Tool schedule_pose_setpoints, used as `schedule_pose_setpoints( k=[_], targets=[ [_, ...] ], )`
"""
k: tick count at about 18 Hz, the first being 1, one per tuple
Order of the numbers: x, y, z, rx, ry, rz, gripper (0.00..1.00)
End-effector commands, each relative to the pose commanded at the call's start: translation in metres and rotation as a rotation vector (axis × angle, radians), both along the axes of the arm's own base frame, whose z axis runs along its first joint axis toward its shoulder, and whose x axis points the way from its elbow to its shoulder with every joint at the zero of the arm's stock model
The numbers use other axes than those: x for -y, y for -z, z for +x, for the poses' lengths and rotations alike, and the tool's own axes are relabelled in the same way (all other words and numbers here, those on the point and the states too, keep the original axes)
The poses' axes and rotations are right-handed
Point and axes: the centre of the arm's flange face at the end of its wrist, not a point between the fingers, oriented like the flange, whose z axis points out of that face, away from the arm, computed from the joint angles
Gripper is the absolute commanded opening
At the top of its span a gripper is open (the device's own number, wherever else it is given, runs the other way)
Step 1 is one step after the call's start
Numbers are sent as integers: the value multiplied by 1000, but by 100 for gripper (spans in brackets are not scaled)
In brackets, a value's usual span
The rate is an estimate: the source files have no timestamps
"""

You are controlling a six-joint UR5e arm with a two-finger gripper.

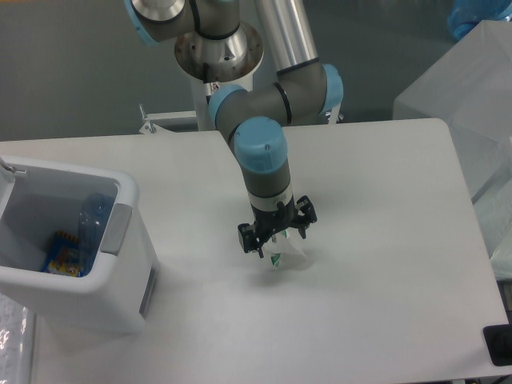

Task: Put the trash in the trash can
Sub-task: 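Move the open gripper over the crumpled white-and-green paper, then lower the gripper and close it on the crumpled paper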

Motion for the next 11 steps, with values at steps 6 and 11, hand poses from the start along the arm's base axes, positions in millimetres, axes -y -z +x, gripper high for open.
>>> schedule_pose_setpoints(
  k=[6,11],
  targets=[
    [-3,9,-2,8,1,-11,77],
    [-4,6,-1,2,21,-8,63]
  ],
)
